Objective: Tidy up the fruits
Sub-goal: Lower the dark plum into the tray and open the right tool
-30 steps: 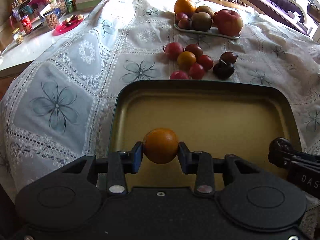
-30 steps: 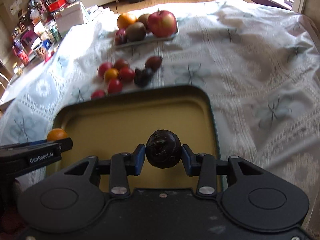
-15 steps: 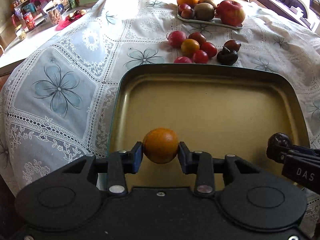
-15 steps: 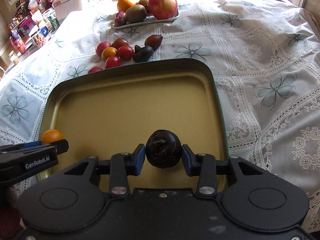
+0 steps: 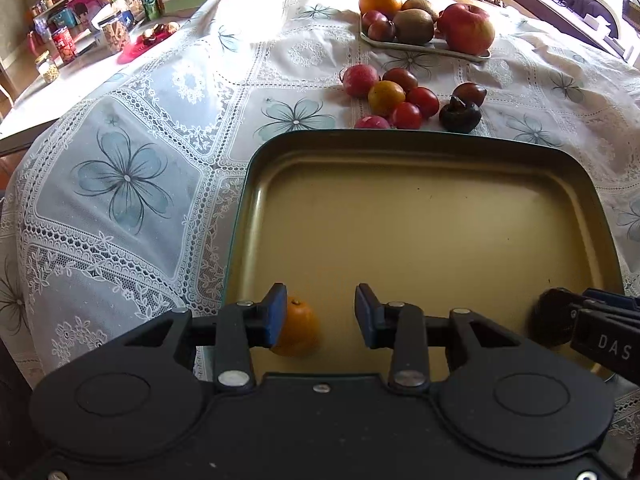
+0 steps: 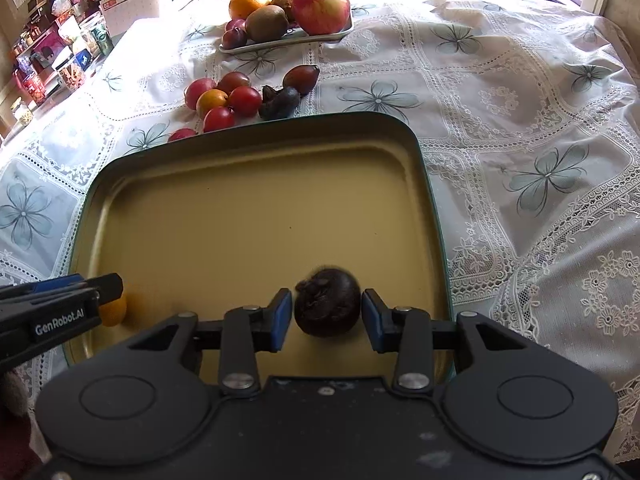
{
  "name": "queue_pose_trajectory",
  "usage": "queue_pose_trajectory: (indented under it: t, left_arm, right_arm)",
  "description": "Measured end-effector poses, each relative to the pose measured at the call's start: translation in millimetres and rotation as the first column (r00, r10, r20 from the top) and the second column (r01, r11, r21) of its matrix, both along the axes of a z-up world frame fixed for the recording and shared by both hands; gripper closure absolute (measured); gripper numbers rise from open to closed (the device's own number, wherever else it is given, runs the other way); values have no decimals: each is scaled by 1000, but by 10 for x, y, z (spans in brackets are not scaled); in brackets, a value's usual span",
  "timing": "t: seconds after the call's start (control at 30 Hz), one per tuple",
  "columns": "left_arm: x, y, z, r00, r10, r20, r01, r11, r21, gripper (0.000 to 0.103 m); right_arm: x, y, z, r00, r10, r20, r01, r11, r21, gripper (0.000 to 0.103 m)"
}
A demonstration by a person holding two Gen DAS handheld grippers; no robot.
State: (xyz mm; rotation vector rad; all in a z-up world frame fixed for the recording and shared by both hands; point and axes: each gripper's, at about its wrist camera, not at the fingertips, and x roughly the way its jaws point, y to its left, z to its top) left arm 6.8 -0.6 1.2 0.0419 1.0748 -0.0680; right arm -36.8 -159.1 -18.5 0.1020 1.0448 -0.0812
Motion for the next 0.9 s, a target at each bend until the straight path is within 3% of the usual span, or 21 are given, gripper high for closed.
queue_pose_trajectory:
  t: [0.9]
  left_arm:
    - [-17, 5, 39, 1000, -5, -4, 5, 1000, -15, 57]
  right_arm:
    - [-33, 4, 44, 1000, 4, 16, -3, 1000, -7, 62]
